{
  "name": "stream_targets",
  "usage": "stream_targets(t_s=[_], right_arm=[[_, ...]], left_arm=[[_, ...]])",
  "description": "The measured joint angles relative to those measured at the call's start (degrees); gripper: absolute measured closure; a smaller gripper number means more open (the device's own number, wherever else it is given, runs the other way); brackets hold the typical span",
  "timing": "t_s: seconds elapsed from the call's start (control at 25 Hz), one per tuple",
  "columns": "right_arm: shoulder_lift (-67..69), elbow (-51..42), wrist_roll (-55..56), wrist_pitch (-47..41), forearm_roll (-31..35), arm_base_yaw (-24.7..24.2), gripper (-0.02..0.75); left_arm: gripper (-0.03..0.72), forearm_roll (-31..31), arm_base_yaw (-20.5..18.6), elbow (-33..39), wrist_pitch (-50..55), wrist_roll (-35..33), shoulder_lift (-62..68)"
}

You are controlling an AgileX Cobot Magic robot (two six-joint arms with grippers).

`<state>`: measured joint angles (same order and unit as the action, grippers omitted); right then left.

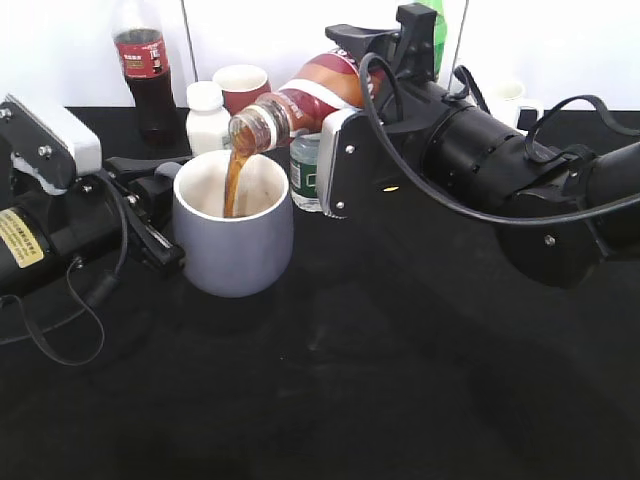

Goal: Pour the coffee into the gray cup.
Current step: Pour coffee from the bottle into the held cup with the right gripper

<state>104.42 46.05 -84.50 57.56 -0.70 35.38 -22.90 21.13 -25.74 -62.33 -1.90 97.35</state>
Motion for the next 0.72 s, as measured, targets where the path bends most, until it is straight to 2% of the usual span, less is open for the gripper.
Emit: stream_targets(t_s=[0.72], right_arm=[[-0.1,0.0,-2.2,0.9,-0.4,0.0,0.228]], left_arm=[[0.629,0.0,0.0,0.0,0.1,-0.2,0.0]])
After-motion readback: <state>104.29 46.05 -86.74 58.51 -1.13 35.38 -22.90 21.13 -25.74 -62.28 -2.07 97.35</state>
